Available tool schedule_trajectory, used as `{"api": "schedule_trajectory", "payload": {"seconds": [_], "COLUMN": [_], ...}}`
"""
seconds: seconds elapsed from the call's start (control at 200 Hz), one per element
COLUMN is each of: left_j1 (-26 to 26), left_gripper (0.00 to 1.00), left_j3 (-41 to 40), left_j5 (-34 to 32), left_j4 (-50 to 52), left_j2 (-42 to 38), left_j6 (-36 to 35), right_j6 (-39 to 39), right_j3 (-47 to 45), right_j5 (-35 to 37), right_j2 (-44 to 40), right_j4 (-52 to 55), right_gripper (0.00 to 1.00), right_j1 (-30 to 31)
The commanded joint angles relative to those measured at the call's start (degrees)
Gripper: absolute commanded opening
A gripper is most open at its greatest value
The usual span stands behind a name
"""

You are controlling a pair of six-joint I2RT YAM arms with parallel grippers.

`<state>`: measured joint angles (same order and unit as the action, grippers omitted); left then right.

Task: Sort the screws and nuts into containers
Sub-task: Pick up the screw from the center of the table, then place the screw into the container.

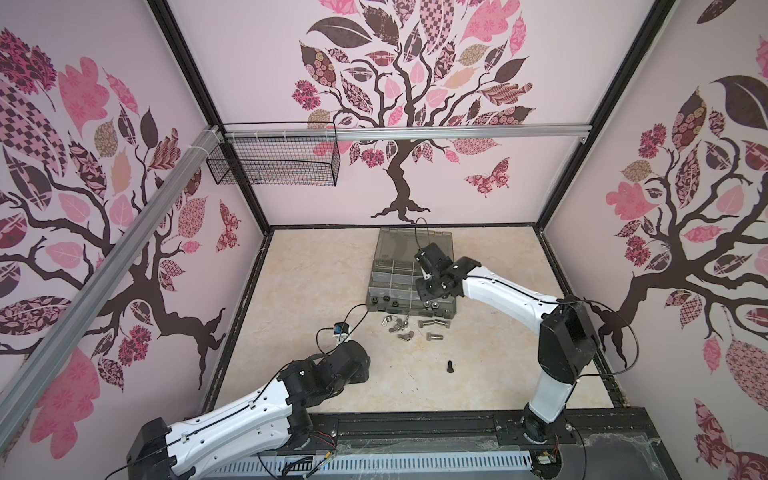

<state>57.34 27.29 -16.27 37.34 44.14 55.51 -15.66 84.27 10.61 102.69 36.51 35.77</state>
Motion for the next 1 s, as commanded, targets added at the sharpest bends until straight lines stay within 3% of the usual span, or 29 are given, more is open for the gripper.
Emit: {"api": "schedule_trajectory", "payload": {"seconds": [0.0, 0.31, 0.505, 0.715, 0.995], "left_j1": [-0.3, -0.3, -0.2, -0.2, 0.0], "left_gripper": [0.48, 0.48, 0.48, 0.48, 0.48], "left_j3": [-0.3, 0.6, 2.4, 3.9, 5.9], "left_j5": [-0.8, -1.0, -0.1, 1.8, 5.1], "left_j4": [-0.4, -1.5, -2.2, -3.9, -5.4], "left_j2": [0.1, 1.5, 4.2, 7.1, 12.0], "left_j6": [-0.3, -1.4, -2.7, -4.5, -6.6], "right_j6": [2.3, 4.4, 4.1, 4.1, 2.5], "right_j3": [1.7, 5.8, 5.6, 4.8, 1.9], "right_j5": [4.0, 5.5, 4.5, 4.3, 3.1], "right_j2": [0.6, 8.6, 10.7, 9.4, 2.6], "right_j4": [0.5, -1.0, -1.0, -1.4, -1.5], "right_gripper": [0.1, 0.11, 0.19, 0.35, 0.38], "right_j1": [-3.6, -7.5, -7.5, -7.6, -8.3]}}
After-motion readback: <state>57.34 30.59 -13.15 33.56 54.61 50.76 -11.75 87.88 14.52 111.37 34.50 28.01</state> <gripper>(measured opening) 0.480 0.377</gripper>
